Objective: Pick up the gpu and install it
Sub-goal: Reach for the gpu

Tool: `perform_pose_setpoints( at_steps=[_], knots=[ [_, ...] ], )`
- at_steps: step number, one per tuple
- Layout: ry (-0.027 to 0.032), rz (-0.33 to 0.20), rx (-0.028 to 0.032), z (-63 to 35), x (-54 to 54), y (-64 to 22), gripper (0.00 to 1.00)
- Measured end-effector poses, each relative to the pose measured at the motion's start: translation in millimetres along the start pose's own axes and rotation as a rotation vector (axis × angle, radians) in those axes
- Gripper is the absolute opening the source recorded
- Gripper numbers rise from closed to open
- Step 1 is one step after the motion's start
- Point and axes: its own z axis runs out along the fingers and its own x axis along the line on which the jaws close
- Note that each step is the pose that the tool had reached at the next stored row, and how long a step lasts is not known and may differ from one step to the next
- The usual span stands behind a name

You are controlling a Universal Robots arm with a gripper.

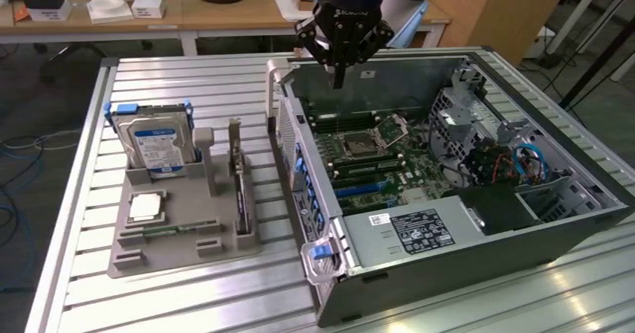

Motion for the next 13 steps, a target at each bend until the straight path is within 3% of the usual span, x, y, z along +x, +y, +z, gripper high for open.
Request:
perform_pose_setpoints(
  at_steps=[13],
  knots=[
    [0.0001,0.000,0.0001,0.8,11.7,-0.9,0.11]
  ],
)
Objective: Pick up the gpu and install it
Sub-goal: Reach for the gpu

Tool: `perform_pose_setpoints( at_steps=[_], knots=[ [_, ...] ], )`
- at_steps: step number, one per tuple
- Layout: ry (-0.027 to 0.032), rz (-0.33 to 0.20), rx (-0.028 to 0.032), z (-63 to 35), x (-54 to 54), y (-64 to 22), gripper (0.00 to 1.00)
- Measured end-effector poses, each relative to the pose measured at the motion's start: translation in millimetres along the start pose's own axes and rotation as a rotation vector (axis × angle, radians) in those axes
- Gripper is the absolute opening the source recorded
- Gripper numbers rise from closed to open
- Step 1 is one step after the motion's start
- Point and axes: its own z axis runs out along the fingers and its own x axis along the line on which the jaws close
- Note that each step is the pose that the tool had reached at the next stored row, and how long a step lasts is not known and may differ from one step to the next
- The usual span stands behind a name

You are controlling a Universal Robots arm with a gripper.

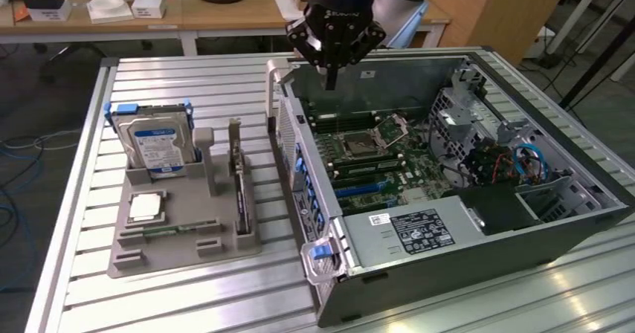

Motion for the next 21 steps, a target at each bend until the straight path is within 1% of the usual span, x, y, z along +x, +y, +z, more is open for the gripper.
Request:
perform_pose_setpoints(
  at_steps=[8,21],
  knots=[
    [-0.0001,0.000,-0.0001,0.2,11.7,-1.4,0.11],
    [0.0000,0.000,0.0000,0.0,30.1,-8.2,0.11]
  ],
)
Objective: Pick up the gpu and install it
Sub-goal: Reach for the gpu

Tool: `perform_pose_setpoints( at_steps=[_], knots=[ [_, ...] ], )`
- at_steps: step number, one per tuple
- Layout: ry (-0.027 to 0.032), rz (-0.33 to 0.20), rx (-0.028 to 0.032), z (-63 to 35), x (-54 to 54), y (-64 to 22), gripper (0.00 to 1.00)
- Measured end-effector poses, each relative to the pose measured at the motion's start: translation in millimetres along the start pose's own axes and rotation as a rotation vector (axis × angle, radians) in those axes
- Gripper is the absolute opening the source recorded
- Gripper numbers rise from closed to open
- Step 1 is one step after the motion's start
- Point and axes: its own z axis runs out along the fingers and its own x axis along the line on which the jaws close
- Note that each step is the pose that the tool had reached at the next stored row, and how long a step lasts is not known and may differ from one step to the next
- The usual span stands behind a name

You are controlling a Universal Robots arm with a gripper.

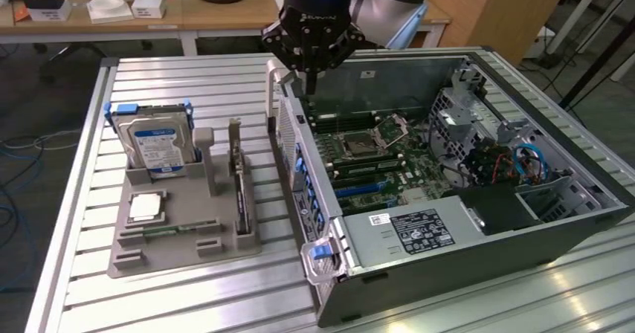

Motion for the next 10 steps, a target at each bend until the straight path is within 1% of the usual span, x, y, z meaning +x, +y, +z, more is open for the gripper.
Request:
perform_pose_setpoints(
  at_steps=[10],
  knots=[
    [0.0000,0.000,-0.0001,0.1,15.2,-4.3,0.11]
  ],
)
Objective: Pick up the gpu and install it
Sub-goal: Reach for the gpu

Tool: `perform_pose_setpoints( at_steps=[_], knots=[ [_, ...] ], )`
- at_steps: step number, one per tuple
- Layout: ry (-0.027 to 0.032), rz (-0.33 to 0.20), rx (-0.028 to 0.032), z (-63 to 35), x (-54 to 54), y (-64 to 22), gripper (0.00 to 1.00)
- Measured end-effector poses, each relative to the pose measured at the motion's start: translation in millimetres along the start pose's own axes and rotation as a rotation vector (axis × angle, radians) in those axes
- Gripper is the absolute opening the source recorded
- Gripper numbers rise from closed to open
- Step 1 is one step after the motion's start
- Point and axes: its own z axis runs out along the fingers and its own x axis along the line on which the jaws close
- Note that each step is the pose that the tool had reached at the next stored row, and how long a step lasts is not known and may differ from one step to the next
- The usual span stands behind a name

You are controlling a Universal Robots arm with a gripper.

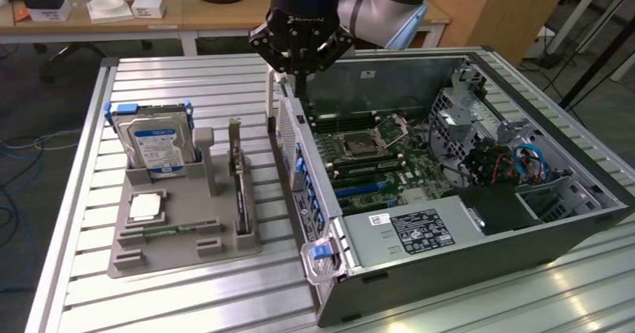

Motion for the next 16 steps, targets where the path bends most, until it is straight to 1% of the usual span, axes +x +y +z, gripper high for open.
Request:
perform_pose_setpoints(
  at_steps=[16],
  knots=[
    [0.0000,0.000,0.0000,0.7,32.5,-3.9,0.11]
  ],
)
